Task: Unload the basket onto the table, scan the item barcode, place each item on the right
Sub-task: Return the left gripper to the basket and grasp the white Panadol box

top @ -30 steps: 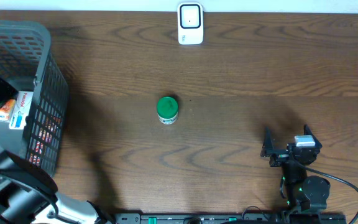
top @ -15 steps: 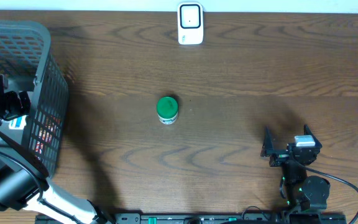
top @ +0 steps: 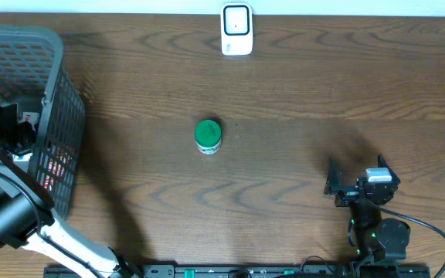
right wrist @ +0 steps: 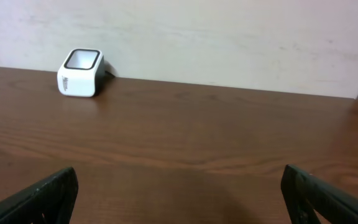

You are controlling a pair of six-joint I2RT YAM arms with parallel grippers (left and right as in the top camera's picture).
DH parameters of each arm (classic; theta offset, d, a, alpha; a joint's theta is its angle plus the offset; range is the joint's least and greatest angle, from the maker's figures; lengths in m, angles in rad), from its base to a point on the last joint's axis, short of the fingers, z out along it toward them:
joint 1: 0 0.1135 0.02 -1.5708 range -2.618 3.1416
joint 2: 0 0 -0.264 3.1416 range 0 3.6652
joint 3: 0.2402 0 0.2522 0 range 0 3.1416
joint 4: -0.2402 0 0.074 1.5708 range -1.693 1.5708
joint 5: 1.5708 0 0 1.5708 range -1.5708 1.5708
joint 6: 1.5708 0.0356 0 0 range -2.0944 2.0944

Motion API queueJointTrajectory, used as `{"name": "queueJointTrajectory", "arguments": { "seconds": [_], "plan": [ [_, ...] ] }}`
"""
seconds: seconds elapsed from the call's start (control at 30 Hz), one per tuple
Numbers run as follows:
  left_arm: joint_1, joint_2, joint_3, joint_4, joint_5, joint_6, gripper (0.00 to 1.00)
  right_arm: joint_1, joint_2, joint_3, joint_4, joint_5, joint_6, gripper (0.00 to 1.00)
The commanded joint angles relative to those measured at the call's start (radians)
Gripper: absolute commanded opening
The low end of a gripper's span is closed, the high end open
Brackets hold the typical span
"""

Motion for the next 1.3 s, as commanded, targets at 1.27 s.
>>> {"name": "queueJointTrajectory", "arguments": {
  "seconds": [1.27],
  "plan": [
    [-0.023, 0.008, -0.014, -0.084, 0.100, -0.299, 1.00, 0.016, -0.005, -0.002, -0.003, 0.008, 0.016, 0.99]
  ]
}}
